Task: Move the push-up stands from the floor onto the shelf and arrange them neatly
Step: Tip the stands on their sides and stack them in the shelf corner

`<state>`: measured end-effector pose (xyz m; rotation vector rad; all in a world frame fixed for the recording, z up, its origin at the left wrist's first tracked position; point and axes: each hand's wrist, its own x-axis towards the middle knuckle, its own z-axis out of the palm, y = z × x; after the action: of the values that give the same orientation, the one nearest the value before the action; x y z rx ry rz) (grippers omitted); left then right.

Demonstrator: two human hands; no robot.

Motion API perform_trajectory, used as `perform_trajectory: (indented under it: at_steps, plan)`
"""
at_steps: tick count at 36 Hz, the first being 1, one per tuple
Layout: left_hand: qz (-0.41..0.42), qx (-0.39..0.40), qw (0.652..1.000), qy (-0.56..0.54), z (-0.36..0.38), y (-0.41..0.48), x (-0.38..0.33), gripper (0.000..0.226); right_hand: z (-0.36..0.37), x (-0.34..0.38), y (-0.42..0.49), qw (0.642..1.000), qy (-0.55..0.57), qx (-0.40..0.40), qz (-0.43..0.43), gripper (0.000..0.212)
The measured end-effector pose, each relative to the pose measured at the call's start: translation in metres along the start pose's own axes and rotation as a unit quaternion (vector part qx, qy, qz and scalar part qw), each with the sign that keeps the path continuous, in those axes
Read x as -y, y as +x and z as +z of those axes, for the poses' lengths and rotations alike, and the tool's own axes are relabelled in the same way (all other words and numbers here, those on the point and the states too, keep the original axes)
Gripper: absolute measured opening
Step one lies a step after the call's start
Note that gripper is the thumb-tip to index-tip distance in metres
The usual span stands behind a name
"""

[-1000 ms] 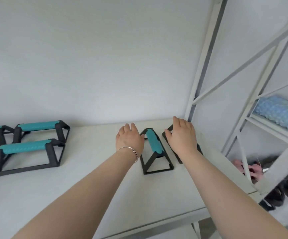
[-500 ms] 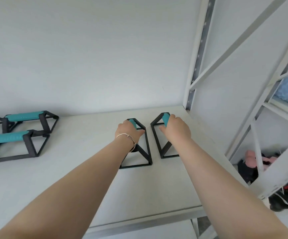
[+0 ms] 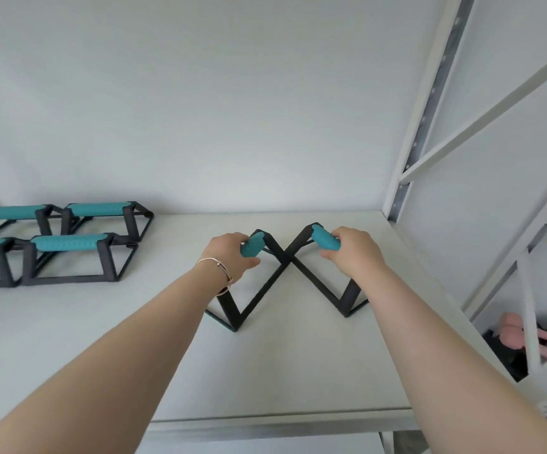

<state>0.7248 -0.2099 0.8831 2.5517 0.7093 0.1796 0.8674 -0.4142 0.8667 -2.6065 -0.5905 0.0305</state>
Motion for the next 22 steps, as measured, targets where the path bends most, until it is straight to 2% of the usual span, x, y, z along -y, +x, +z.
perform_trajectory:
  at_steps: [7,13,18,22]
  plan:
    - [0.036,0.040,0.996,0.067,-0.058,-0.026,0.067,0.032,0.011,0.058,-0.021,0.997,0.043,0.023,-0.058,0.032]
    - [0.060,0.074,0.993,0.063,-0.105,-0.051,0.140,0.046,0.032,0.123,-0.053,0.990,0.063,0.067,-0.104,0.041]
    - [0.083,0.112,0.986,0.088,-0.139,-0.072,0.203,0.047,0.056,0.184,-0.082,0.985,0.058,0.106,-0.123,0.045]
    - [0.084,0.141,0.985,0.060,-0.167,-0.084,0.261,0.048,0.074,0.236,-0.106,0.980,0.050,0.140,-0.131,0.045]
